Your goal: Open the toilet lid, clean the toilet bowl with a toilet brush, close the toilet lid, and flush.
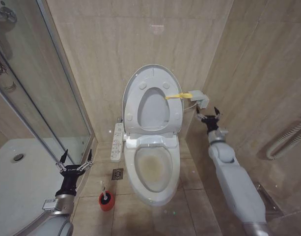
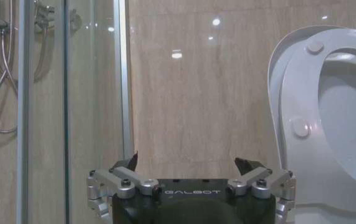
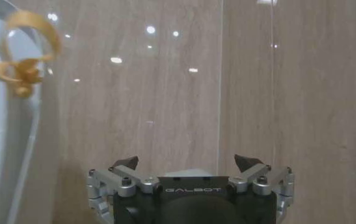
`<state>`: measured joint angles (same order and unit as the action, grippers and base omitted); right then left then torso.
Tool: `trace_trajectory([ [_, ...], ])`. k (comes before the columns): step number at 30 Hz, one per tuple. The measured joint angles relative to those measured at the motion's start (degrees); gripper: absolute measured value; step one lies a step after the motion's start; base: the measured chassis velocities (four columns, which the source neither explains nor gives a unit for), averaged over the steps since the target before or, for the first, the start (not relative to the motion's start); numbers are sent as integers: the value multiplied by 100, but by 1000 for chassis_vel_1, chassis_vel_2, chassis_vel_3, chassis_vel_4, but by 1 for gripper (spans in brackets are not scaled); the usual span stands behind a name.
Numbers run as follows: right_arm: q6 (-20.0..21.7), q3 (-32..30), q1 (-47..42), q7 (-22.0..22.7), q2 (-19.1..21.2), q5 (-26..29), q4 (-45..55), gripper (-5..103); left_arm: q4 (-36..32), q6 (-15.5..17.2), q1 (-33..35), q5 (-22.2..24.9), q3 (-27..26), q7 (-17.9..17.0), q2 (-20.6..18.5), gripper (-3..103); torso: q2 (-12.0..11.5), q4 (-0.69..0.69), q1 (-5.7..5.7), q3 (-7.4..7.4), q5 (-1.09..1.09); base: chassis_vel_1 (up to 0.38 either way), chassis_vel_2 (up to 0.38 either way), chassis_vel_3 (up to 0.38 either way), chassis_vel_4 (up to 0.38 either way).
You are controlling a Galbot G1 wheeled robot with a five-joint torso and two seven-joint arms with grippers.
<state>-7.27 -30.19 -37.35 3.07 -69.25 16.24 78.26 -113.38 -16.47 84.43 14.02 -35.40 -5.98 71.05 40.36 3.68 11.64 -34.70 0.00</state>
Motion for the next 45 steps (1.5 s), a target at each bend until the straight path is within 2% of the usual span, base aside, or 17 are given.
trace_trajectory([
  [13, -177, 284, 1003, -17, -178, -90, -1180, 100, 0, 0, 0, 0, 0, 0, 0, 100, 0, -1, -1, 0, 0, 0, 0, 0, 0],
  [25, -319, 463, 1798, -19, -544, -394, -2076, 100, 0, 0, 0, 0, 0, 0, 0, 100, 0, -3, -1, 1, -1, 0, 0, 0, 0],
  [30, -324, 476, 1863, 26, -598, -455, -2110, 100, 0, 0, 0, 0, 0, 0, 0, 100, 1, 0, -1, 1, -1, 0, 0, 0, 0],
  [36, -226, 748, 1700, 137, -613, -276, -1792, 100, 0, 0, 0, 0, 0, 0, 0, 100, 1, -2, -1, 1, -1, 0, 0, 0, 0],
  [41, -166, 881, 1484, 189, -546, -145, -1481, 100, 0, 0, 0, 0, 0, 0, 0, 100, 1, 5, -1, 1, -1, 0, 0, 0, 0],
  [45, -100, 959, 1277, 210, -449, -30, -1200, 100, 0, 0, 0, 0, -1, 0, 0, 100, 1, 3, -2, 1, -1, 0, 0, 0, 0],
])
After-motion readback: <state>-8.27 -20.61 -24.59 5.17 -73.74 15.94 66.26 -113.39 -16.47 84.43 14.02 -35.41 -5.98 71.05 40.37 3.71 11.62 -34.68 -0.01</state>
